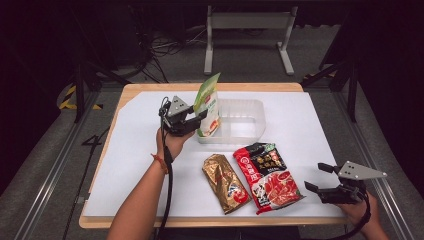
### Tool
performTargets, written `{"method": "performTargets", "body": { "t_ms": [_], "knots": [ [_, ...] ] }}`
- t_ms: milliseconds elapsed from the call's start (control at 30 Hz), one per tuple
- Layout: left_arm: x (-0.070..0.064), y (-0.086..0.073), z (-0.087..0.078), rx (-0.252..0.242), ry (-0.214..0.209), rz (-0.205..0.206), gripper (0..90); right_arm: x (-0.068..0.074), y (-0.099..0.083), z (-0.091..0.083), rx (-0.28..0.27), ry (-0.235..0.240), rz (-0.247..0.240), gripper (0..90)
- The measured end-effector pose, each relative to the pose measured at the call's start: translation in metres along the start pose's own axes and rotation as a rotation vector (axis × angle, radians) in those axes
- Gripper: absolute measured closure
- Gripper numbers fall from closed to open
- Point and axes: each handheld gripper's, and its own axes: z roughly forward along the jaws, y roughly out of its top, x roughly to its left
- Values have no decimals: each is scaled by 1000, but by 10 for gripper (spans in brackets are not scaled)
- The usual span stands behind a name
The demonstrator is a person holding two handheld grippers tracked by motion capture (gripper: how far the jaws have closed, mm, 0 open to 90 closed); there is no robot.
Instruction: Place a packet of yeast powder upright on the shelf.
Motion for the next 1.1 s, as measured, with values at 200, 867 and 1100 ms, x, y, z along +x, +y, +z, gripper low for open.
{"method": "performTargets", "body": {
  "t_ms": [200, 867, 1100],
  "knots": [
    [-3, -5, -10, 27, -25, 42, 462, -2, 0, 1, 1, -4, 16, 150],
    [-36, -70, -44, 203, -248, 113, 281, 1, -1, 4, 27, -2, 21, 153],
    [-38, -89, -20, 271, -325, 8, 228, 2, -1, 5, 29, 8, 12, 156]
  ]
}}
